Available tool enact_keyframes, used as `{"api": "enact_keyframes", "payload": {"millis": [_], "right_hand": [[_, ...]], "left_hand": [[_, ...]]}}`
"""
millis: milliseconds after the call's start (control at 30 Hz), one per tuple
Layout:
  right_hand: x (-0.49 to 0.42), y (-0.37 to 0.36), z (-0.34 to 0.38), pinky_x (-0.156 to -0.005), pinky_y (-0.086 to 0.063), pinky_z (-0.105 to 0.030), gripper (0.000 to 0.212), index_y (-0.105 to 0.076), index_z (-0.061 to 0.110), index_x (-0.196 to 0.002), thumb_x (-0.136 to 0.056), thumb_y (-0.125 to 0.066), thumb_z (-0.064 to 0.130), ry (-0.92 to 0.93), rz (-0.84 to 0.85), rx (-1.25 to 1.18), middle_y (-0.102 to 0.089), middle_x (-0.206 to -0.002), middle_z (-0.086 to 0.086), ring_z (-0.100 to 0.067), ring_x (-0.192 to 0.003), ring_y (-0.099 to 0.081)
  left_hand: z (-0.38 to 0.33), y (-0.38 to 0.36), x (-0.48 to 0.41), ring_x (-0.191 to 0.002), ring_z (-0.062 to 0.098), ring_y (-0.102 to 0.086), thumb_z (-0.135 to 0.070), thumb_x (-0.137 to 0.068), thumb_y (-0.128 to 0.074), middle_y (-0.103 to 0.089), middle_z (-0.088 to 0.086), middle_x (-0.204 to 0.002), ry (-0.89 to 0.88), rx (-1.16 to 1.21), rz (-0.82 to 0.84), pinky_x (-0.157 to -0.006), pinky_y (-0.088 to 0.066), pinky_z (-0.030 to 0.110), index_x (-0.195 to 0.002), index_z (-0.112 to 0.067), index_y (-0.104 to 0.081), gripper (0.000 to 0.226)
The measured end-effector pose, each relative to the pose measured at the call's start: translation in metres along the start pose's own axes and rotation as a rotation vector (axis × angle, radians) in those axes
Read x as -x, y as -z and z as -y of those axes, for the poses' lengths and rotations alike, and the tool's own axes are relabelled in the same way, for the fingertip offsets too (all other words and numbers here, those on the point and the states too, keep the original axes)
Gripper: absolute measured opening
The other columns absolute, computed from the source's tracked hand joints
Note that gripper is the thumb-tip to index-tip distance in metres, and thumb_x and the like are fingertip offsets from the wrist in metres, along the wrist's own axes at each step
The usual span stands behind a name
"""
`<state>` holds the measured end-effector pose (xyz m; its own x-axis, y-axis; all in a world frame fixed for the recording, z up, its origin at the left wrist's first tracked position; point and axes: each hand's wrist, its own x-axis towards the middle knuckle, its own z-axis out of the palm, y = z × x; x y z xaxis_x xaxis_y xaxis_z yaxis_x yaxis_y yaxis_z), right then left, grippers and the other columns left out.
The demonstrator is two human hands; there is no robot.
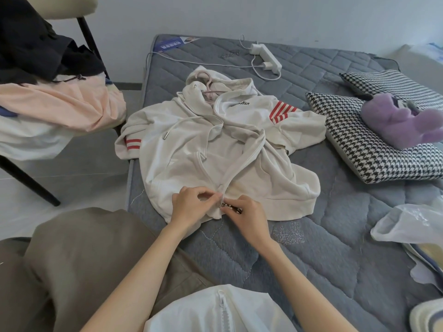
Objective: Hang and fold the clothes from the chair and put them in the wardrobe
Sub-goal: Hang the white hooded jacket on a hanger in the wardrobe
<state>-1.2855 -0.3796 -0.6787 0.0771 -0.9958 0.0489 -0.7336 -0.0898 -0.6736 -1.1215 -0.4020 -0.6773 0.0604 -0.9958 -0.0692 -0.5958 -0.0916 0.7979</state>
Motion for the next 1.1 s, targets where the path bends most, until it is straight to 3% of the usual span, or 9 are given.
{"api": "enact_keyframes", "payload": {"millis": [100,167,333,433,600,833,967,1100], "right_hand": [[0.0,-0.005,0.001,-0.065,-0.044,-0.03,0.019,-0.076,0.031,-0.099,-0.08,-0.075,0.034,-0.07,-0.045,-0.072,-0.061,-0.073,0.009,-0.008,-0.068,-0.055],[0.0,-0.009,0.002,-0.066,-0.046,-0.027,0.019,-0.078,0.029,-0.095,-0.077,-0.078,0.034,-0.122,-0.071,-0.152,-0.066,-0.075,0.011,-0.005,-0.068,-0.057],[0.005,-0.016,0.001,-0.067,-0.044,-0.028,0.022,-0.074,0.025,-0.109,-0.09,-0.065,0.031,-0.041,0.004,-0.139,-0.057,-0.073,0.008,-0.008,-0.068,-0.053],[0.011,-0.017,-0.004,-0.076,-0.046,-0.034,0.03,-0.064,0.018,-0.125,-0.097,-0.054,0.024,0.06,0.116,-0.075,-0.051,-0.083,0.008,-0.013,-0.079,-0.055],[0.014,-0.014,-0.006,-0.077,-0.044,-0.028,0.038,-0.053,0.021,-0.137,-0.1,-0.048,0.022,0.11,0.207,-0.032,-0.051,-0.09,0.006,-0.011,-0.083,-0.053],[0.01,-0.002,0.008,-0.067,-0.038,-0.008,0.017,-0.076,0.02,-0.102,-0.085,-0.071,0.019,-0.213,0.07,-0.36,-0.069,-0.083,0.016,0.009,-0.064,-0.055],[0.005,0.009,0.013,-0.055,-0.041,-0.016,0.007,-0.076,0.021,-0.088,-0.084,-0.072,0.017,-0.397,0.21,-0.601,-0.069,-0.07,0.01,-0.002,-0.054,-0.051],[0.005,0.011,0.018,-0.052,-0.036,-0.018,0.013,-0.075,0.02,-0.097,-0.085,-0.071,0.025,-0.569,0.335,-0.837,-0.068,-0.085,0.005,-0.006,-0.059,-0.05]], "left_hand": [[-0.002,-0.001,-0.003,-0.077,-0.017,-0.059,-0.053,-0.075,-0.072,-0.068,-0.025,-0.07,0.02,0.09,0.029,-0.074,-0.04,0.009,-0.07,-0.034,-0.072,0.019],[-0.002,-0.001,-0.006,-0.076,-0.018,-0.058,-0.046,-0.076,-0.075,-0.068,-0.024,-0.07,0.04,0.126,0.045,-0.068,-0.039,0.003,-0.071,-0.033,-0.072,0.015],[0.002,-0.002,-0.013,-0.077,-0.013,-0.063,-0.058,-0.068,-0.075,-0.07,-0.025,-0.073,0.097,0.162,0.094,-0.079,-0.047,0.016,-0.072,-0.033,-0.072,0.026],[0.003,-0.001,-0.017,-0.079,-0.009,-0.065,-0.063,-0.063,-0.076,-0.071,-0.022,-0.074,0.1,0.149,0.112,-0.084,-0.051,0.024,-0.072,-0.032,-0.072,0.032],[0.0,-0.002,-0.018,-0.078,-0.01,-0.063,-0.05,-0.073,-0.075,-0.07,-0.02,-0.072,0.099,0.122,0.082,-0.081,-0.05,0.021,-0.071,-0.033,-0.072,0.017],[0.0,-0.002,-0.019,-0.08,-0.001,-0.067,-0.022,-0.083,-0.072,-0.07,-0.018,-0.072,0.108,0.324,-0.006,-0.077,-0.05,0.019,-0.071,-0.027,-0.074,0.013],[-0.014,0.002,-0.016,-0.07,-0.012,-0.062,-0.018,-0.085,-0.07,-0.068,-0.022,-0.064,0.148,0.528,-0.003,-0.069,-0.045,0.005,-0.082,-0.013,-0.076,0.008],[-0.019,0.003,-0.012,-0.057,-0.014,-0.056,-0.022,-0.084,-0.072,-0.068,-0.019,-0.065,0.207,0.637,-0.008,-0.06,-0.041,0.002,-0.084,-0.018,-0.074,0.005]]}}
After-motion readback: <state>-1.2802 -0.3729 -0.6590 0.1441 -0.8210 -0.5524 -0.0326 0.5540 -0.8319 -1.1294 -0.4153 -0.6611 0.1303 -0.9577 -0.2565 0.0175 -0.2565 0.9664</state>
